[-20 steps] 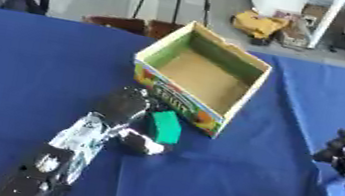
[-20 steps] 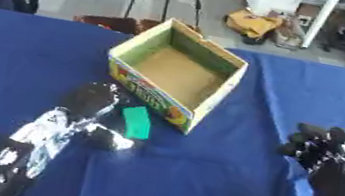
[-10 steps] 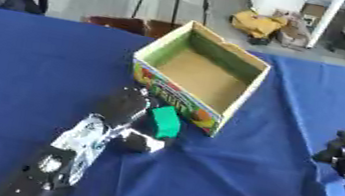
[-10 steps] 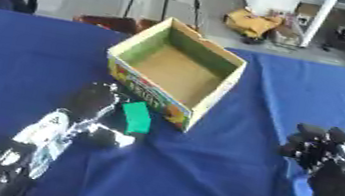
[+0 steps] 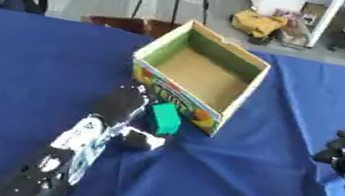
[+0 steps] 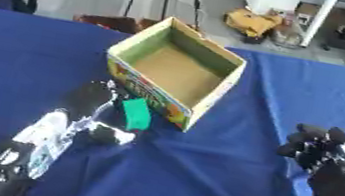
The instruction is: Pick up objects on the table and place them in the box.
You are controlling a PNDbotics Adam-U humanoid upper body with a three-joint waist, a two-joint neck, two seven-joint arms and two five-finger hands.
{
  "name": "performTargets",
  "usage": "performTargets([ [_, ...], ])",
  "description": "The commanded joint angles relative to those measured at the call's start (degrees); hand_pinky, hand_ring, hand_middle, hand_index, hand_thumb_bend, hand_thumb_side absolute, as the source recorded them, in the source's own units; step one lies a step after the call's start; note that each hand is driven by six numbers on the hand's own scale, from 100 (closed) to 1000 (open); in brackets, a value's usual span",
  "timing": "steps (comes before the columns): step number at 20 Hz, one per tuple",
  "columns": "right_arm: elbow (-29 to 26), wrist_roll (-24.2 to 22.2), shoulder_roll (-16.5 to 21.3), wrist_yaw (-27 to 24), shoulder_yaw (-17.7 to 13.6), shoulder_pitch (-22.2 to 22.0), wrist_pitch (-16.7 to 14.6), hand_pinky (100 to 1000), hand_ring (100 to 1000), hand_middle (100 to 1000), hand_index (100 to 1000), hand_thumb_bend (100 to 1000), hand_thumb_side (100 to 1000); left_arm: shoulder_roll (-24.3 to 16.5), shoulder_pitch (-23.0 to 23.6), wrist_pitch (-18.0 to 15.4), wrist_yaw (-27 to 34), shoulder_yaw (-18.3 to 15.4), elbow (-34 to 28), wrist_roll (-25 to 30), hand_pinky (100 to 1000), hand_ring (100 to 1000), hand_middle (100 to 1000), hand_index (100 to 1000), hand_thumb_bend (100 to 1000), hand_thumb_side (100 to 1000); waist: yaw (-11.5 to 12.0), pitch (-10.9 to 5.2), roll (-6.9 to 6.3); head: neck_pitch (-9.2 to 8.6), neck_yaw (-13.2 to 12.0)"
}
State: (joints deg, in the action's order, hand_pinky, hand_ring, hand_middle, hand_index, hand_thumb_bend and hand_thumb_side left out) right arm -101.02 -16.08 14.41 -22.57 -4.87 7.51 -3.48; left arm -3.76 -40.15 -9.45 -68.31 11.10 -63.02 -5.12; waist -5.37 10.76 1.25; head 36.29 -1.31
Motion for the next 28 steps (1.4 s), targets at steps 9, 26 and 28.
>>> performTargets([
  [9,-0.51,-0.12,0.93,0.25,-0.15,0.36,-0.11,640,576,574,738,100,877,-3.02,-0.80,1.46,10.35,1.23,-10.57,5.17,468,518,228,481,100,317,0.29,-1.07,0.10,0.36,0.41],
  [26,-0.38,-1.22,0.93,0.06,1.02,0.91,0.23,641,575,574,738,100,878,-6.13,-8.40,3.31,12.68,-0.45,-8.68,5.22,469,507,238,488,100,219,-3.14,-1.05,-0.25,-1.09,-1.14],
  [28,-0.36,-1.61,0.94,0.02,1.41,1.10,0.33,641,575,574,738,100,878,-6.27,-9.52,3.65,11.88,-1.22,-6.48,4.72,470,508,240,490,100,214,-4.13,-1.01,-0.31,-1.37,-1.66],
])
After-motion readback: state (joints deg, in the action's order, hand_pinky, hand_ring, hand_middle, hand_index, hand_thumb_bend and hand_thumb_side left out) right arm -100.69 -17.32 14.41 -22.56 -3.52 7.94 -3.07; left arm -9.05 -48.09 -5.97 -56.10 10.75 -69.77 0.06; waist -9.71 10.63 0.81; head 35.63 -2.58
